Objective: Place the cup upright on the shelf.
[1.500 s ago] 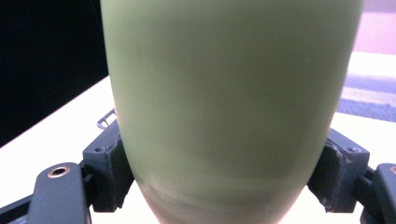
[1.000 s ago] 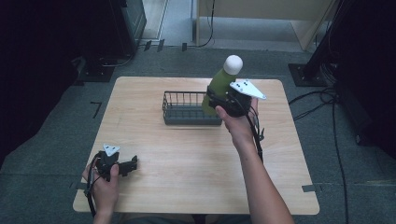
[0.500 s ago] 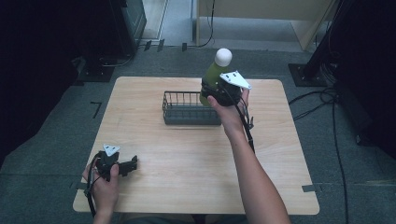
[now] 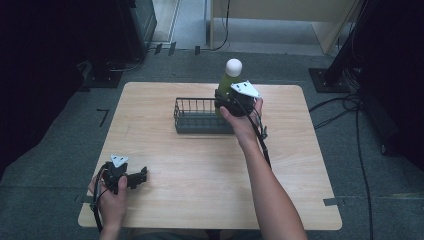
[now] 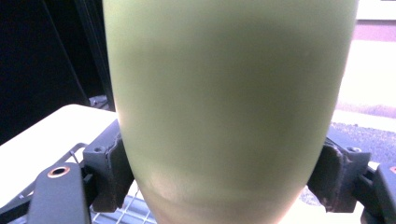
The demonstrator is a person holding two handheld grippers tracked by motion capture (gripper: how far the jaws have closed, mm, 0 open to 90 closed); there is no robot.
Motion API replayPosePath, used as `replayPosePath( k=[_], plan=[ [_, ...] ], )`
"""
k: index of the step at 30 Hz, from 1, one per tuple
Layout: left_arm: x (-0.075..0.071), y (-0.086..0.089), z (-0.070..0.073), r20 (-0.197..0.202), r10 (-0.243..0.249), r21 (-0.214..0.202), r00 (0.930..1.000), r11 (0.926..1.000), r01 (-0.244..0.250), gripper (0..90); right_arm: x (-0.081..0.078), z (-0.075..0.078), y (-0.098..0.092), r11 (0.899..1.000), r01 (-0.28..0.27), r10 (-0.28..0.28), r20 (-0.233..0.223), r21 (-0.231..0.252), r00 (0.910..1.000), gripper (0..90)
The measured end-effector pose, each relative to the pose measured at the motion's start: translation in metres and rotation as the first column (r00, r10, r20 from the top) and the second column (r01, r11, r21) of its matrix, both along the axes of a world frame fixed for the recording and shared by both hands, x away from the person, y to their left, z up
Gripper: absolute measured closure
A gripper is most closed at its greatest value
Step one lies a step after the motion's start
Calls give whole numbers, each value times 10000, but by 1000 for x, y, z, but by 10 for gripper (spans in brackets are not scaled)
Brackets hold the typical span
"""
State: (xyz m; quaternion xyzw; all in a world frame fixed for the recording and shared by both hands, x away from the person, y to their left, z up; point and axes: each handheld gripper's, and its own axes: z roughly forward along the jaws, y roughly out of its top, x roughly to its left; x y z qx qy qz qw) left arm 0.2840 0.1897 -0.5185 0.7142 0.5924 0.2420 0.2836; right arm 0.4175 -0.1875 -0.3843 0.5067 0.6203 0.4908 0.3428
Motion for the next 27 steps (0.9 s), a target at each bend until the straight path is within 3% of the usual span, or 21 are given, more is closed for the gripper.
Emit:
replayPosePath(
  k=[6, 27],
  plan=[
    [0, 0, 0, -1, 3, 0, 10000, 10000, -3, 16, 4, -8, 1, 10000, 10, -11, -311, -27, 9995, 205],
    [0, 0, 0, -2, 3, 0, 10000, 10000, -3, 16, 10, -13, 1, 10000, -67, 66, -466, -26, 9989, 180]
  ],
)
